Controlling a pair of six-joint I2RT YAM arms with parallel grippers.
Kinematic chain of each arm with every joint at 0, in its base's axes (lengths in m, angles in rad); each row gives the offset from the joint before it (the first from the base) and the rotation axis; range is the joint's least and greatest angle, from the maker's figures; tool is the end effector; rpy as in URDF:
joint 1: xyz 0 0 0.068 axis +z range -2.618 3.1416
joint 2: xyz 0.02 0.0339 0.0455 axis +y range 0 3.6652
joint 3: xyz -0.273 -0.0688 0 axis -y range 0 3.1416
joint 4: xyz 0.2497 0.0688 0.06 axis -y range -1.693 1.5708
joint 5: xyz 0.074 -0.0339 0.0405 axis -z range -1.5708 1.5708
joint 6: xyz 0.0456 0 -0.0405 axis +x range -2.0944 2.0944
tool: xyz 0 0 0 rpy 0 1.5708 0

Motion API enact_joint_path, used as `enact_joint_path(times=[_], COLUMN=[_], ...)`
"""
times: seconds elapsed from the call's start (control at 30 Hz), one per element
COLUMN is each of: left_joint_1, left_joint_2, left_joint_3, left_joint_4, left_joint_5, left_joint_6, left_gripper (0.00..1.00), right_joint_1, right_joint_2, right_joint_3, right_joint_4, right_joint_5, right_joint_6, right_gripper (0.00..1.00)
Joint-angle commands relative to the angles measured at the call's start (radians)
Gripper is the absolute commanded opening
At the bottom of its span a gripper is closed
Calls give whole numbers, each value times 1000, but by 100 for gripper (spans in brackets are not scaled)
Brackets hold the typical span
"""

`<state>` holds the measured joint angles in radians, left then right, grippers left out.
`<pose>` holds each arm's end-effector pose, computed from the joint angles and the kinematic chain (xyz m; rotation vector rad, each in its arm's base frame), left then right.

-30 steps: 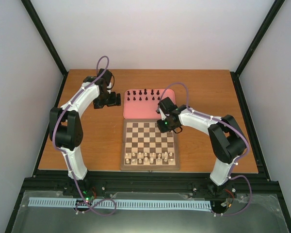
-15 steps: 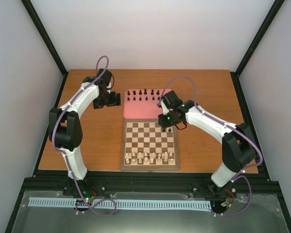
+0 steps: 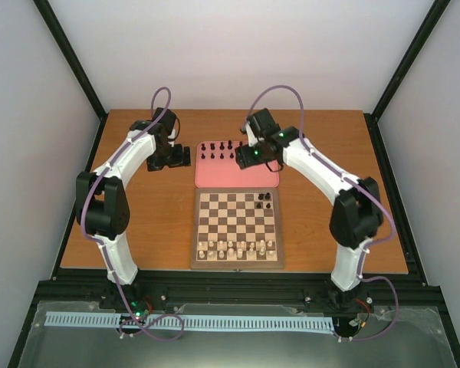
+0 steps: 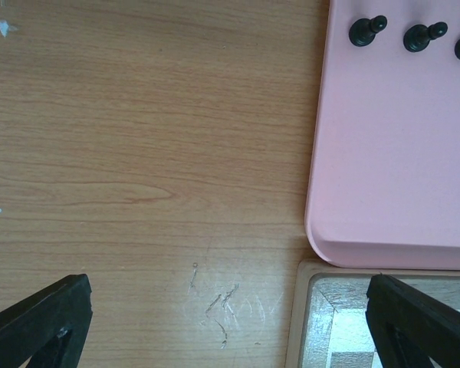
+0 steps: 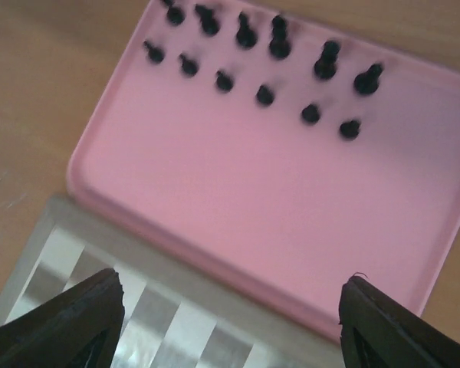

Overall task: Set up the chess pieces on the board
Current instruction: Pick up the chess piece from the storage box.

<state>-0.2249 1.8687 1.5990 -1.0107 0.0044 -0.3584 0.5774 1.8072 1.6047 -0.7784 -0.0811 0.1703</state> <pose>0.3811 -0.0874 0.2512 -0.1900 2.8557 -0.1264 0.3390 0.2253 0.2882 -0.5558 2.5346 0.3859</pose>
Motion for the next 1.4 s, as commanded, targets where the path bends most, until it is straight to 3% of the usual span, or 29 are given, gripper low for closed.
enact_joint_path(times=[0.0,0.17,0.33,0.63,0.77,1.37], left_joint_1=[-1,-1,-1,-1,-1,0], left_joint_2=[-43,-39,-35,-12,-1,61], left_joint_3=[12,17,12,21,25,70], left_joint_4=[6,1,1,-3,-4,-21], left_joint_5=[3,-1,-1,-3,-3,-4], left_joint_6=[10,11,11,10,10,12], left_gripper=[100,100,100,100,100,100], right_joint_1=[-61,-109,-127,-134,-138,-169], right_joint_2=[192,428,554,618,644,746], right_joint_3=[210,442,548,572,572,685], right_joint_4=[-29,-67,-74,-69,-76,-94], right_joint_5=[49,57,35,37,35,-1], right_joint_6=[-10,16,10,7,5,6], right_gripper=[76,67,64,55,44,40])
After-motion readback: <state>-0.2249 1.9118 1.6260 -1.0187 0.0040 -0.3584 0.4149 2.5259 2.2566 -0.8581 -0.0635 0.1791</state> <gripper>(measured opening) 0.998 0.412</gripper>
